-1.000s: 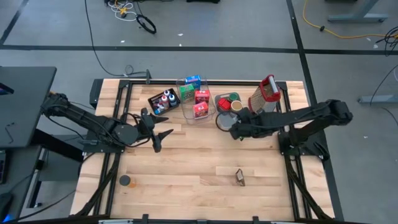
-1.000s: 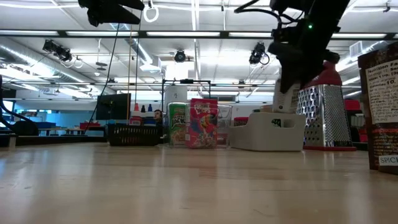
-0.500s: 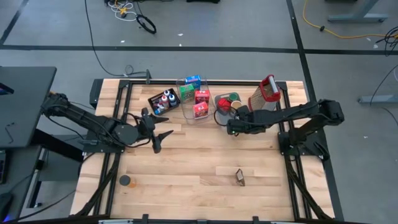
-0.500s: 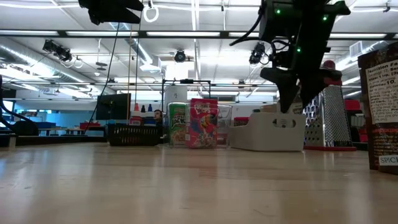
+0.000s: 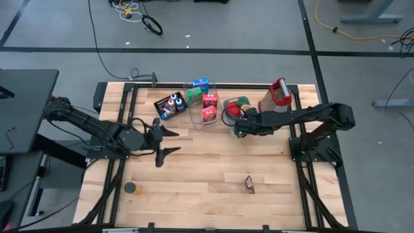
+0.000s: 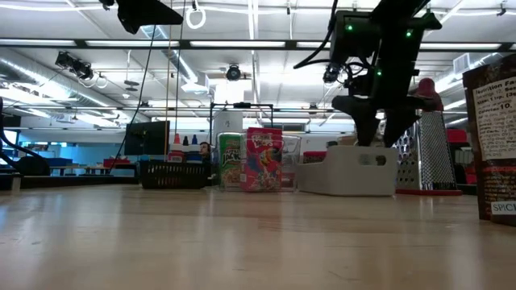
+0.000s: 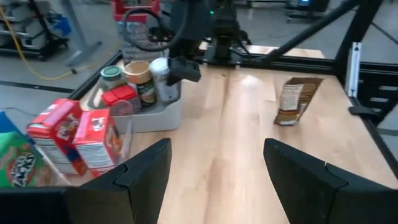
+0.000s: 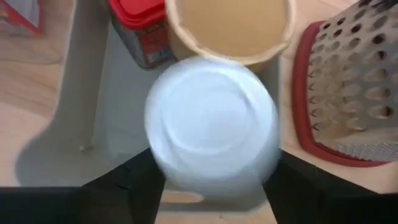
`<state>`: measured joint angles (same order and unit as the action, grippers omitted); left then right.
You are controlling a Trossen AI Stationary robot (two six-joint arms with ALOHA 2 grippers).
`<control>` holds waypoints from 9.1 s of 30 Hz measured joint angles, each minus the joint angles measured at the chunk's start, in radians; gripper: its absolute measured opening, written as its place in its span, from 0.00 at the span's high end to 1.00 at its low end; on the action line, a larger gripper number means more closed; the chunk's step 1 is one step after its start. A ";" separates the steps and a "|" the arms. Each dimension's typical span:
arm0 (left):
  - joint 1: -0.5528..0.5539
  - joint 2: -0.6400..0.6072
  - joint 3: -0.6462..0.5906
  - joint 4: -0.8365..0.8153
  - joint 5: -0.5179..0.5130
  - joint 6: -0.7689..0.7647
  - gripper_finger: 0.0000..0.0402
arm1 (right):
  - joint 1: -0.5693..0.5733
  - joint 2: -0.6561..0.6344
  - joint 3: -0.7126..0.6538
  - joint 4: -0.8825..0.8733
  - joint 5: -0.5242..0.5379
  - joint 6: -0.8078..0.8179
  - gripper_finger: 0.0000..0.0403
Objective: Pick & Place Kitchen Items
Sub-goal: Put the white spice bottle into the gray bin, then put the black spice bottle into the gray bin
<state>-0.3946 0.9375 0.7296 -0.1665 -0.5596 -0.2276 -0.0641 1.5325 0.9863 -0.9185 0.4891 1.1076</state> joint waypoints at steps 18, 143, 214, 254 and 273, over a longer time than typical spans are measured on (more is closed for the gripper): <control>0.000 0.000 0.000 -0.002 0.010 -0.001 0.34 | -0.017 -0.028 0.001 -0.088 -0.044 -0.087 0.35; -0.731 0.398 0.103 -0.734 0.513 -1.345 0.56 | 0.416 -0.190 0.001 0.888 0.000 -0.917 0.45; -0.529 0.407 0.098 -0.611 0.624 -0.866 0.52 | 0.375 -0.190 0.001 0.897 0.000 -0.953 0.45; -0.435 0.405 0.207 -0.752 0.193 -0.833 0.48 | 0.355 -0.190 0.000 0.943 0.000 -1.041 0.45; -0.301 0.405 0.259 -0.697 -0.142 -0.769 0.67 | 0.276 -0.190 0.000 0.943 -0.011 -1.048 0.45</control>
<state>-0.6955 1.3422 0.9890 -0.8635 -0.7016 -0.9968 0.2117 1.3422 0.9867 0.0246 0.4781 0.0595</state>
